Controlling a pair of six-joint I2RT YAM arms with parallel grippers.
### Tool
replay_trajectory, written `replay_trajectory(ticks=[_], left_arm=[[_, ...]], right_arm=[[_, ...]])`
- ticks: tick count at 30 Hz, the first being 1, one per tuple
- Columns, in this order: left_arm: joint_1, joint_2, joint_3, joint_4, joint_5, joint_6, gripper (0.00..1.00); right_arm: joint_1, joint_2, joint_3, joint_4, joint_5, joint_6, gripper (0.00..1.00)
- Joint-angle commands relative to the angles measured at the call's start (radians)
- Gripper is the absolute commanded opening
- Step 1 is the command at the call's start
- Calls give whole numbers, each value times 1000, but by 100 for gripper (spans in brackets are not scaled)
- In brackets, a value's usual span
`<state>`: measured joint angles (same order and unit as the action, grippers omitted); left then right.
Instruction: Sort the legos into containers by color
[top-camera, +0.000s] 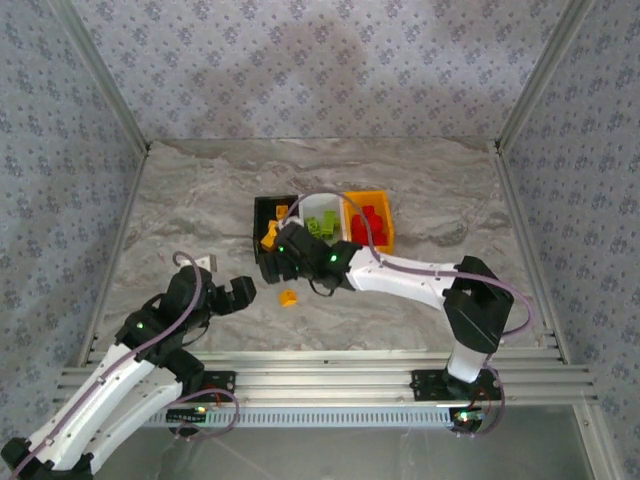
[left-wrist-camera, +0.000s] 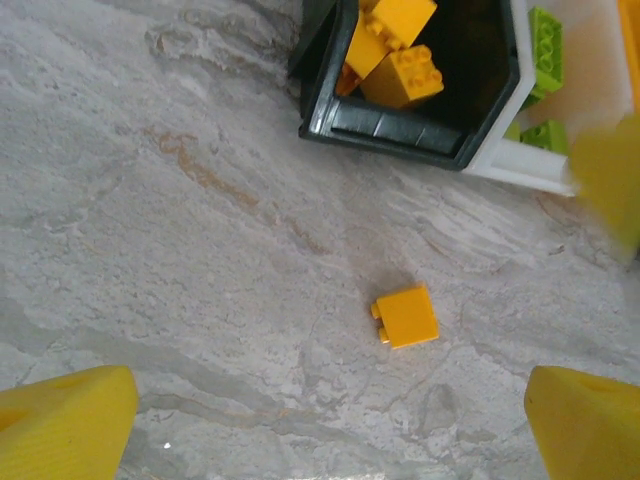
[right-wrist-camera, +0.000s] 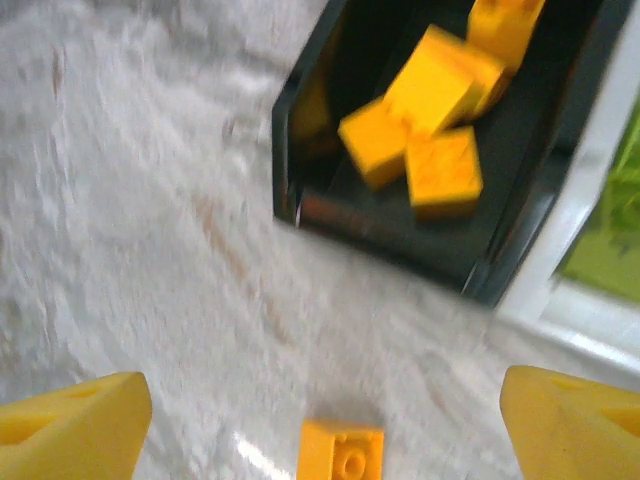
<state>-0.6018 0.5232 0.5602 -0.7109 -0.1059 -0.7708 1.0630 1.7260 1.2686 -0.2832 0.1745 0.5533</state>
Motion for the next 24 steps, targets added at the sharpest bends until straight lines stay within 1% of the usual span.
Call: replay_trajectory(ticks=[1,8,13,18,24], left_arm=[[8,-9,38,-27,-28,9,99],[12,-11,36,-42,-26,11,99],[14,-18,28,-42,-25,9,99],[17,-15,29,-37,-21,10,99],[21,-12,28,-36,-15,13,99]], right_arm=[[44,53,-30,-52,8,39,92],[85,231,55,-112,41,35,91],[97,324,106,-181,87,34,84],[103,357,123,-196,102,25,70],[105,338,102,-175,94,32,48]])
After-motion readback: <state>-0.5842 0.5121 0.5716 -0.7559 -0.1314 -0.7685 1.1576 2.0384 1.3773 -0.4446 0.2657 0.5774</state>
